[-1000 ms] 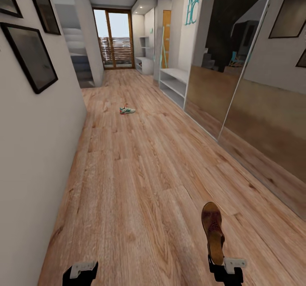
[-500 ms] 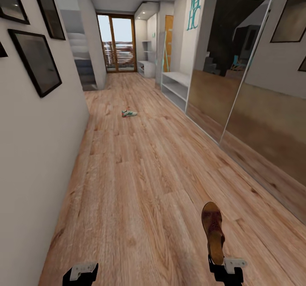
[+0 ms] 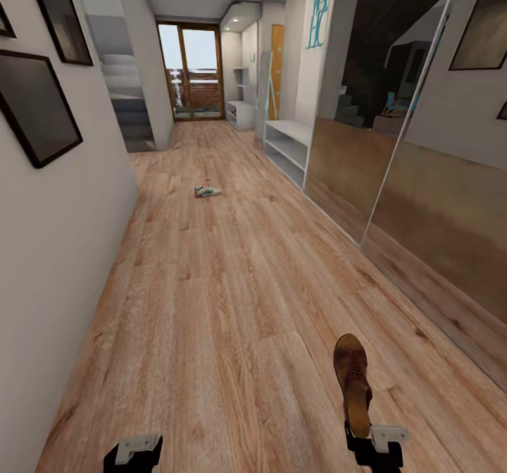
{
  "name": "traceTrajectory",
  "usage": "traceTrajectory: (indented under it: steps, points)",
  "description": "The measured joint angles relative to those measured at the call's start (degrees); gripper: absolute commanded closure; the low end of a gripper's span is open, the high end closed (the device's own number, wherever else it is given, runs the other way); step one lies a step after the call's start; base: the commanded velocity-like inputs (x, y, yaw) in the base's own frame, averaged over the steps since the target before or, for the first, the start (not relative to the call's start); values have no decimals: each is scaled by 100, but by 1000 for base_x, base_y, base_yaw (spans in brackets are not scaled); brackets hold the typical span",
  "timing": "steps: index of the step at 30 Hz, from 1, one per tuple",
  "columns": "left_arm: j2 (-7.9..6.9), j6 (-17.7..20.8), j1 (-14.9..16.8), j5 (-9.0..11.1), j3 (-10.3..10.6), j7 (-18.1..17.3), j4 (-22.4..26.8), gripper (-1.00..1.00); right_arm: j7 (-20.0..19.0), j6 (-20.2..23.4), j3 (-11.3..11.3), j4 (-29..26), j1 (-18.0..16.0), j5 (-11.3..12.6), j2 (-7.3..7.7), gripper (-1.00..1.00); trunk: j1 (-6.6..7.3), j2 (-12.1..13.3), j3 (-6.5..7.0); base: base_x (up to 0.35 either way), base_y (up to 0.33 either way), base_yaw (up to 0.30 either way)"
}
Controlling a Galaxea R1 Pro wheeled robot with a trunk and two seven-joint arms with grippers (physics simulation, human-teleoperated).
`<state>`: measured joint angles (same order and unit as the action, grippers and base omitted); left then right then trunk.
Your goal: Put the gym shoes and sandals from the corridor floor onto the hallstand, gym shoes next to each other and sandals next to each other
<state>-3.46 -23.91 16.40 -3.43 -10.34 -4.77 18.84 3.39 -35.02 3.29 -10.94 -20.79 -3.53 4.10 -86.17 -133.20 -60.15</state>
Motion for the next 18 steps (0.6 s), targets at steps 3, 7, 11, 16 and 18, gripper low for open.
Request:
traceTrajectory:
  steps: [3, 7, 11, 16, 18]
  points:
    - [0, 0, 0, 0, 1, 0, 1, -100, 10, 0, 4, 0, 0, 9, -3, 100, 0, 0, 0, 298, -169, 41]
    - [-1, 0, -1, 3, -4, 1, 2, -100, 11, 0, 0, 2, -1, 9, -4, 100, 0, 0, 0, 317, -115, 176]
    - [-7, 0, -2, 42, -60, 3, 3, -100, 12, 0, 0, 2, -2, 10, -4, 100, 0, 0, 0, 327, -86, 254]
    - [-6, 0, -2, 68, -149, -2, 3, -100, 12, 1, 0, 3, -2, 9, -5, 100, 0, 0, 0, 330, -78, 276]
    - [-7, 0, -2, 70, -153, -3, 3, -100, 12, 1, 0, 3, -2, 6, -5, 100, 0, 0, 0, 330, -77, 278]
